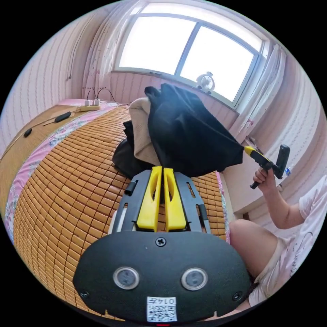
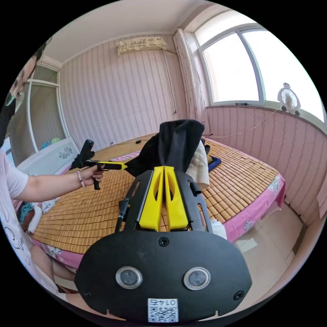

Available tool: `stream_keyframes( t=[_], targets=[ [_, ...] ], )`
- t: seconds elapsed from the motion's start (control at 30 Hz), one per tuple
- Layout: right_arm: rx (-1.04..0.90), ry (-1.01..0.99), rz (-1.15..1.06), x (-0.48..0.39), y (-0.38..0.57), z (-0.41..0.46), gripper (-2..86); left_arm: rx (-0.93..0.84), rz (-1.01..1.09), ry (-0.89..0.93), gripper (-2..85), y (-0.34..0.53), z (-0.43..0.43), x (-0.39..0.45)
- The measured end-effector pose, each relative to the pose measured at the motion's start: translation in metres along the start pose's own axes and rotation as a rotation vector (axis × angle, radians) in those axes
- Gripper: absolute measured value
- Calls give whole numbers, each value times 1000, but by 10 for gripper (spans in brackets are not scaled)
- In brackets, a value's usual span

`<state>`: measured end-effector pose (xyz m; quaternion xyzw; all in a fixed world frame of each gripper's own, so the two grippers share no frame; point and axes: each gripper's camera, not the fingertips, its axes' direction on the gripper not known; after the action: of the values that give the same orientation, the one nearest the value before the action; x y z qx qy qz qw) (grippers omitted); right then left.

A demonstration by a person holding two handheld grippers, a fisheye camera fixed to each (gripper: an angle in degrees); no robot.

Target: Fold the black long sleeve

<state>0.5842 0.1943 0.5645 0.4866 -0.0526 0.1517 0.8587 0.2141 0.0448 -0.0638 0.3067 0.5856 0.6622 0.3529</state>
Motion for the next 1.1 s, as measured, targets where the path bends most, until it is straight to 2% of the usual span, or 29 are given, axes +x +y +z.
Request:
stream_keyframes(
  t=[0.13, 0.2, 0.23, 0.3, 0.37, 0.5, 0.63, 0.77, 0.87, 1.1],
  targets=[
    [-20, -123, 109, 9, 14, -47, -3, 194, -43, 47, -10, 42, -91, 49],
    [-159, -163, 110, 4, 32, -50, -3, 245, -117, 38, -10, 100, -144, 86],
    [-216, -159, 98, 1, 39, -45, -3, 239, -142, 5, -10, 118, -154, 96],
    [-484, -103, 42, -10, 73, -13, -3, 155, -326, -135, -10, 193, -175, 128],
    [-616, -118, 53, -14, 97, 6, -3, 132, -537, -126, -10, 248, -179, 140],
    [-674, -139, 128, -9, 111, 8, -3, 112, -765, -170, -10, 320, -185, 174],
    [-635, -143, 132, 5, 92, -10, -3, 168, -796, -131, -10, 341, -194, 200],
    [-539, -41, 155, 39, 72, -52, -2, 214, -744, -67, -10, 338, -200, 224],
    [-644, 71, 64, 50, 80, -58, 1, 172, -706, -35, -10, 336, -194, 238],
    [-849, 36, -287, -23, 118, -5, 53, 183, -714, 5, -10, 339, -196, 262]
  ],
)
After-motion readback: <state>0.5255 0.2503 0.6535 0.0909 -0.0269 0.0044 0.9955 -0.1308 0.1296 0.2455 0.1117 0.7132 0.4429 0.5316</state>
